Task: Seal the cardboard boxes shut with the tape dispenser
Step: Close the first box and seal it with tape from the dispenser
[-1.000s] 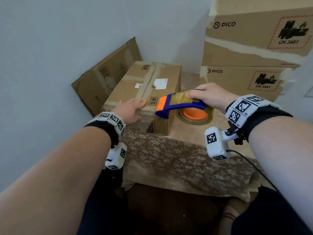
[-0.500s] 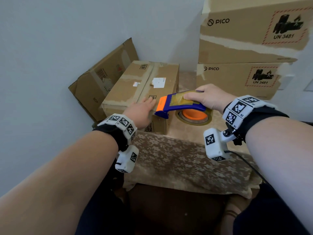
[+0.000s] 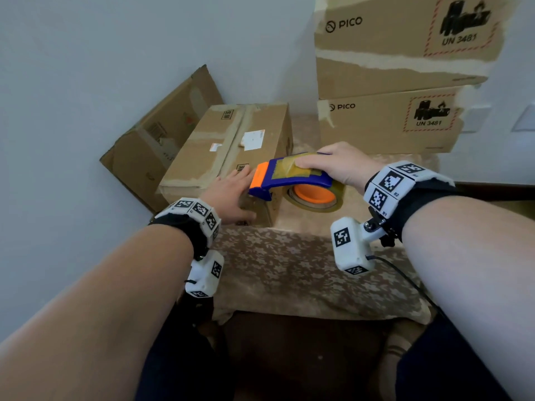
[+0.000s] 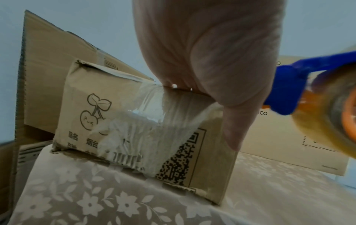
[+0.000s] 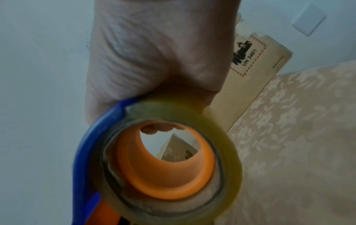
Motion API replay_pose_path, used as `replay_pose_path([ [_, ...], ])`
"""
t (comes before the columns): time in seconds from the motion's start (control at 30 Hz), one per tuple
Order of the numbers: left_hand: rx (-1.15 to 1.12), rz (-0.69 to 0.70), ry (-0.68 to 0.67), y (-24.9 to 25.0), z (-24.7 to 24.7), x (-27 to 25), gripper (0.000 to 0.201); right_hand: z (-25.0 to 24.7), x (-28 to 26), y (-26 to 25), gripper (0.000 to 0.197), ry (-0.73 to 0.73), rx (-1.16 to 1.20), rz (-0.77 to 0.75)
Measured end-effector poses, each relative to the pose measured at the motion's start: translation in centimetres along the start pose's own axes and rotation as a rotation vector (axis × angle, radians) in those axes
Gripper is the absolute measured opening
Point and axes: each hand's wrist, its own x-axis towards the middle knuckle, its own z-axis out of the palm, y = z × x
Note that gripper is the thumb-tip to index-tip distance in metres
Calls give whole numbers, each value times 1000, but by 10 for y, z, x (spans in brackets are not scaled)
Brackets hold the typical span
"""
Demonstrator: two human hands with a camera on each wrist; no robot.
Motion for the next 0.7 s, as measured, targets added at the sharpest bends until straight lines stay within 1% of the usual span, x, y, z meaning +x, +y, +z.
replay_pose_path([
  [0.03, 3, -1, -10, 0, 0, 1, 105, -5, -1, 2, 45, 14, 8, 2],
  [0.17, 3, -12, -23, 0, -1, 1, 103, -29, -8, 13, 35, 36, -26, 22],
  [0.33, 1, -21, -40, 2, -3, 1, 104, -43, -14, 23, 35, 13, -33, 40],
  [0.57, -9, -47, -73, 4, -6, 1, 104, -37, -13, 30, 38, 3, -98, 66],
  [0.7, -52, -80, -134, 7, -12, 1, 106, -27, -7, 33, 44, -11, -163, 89],
])
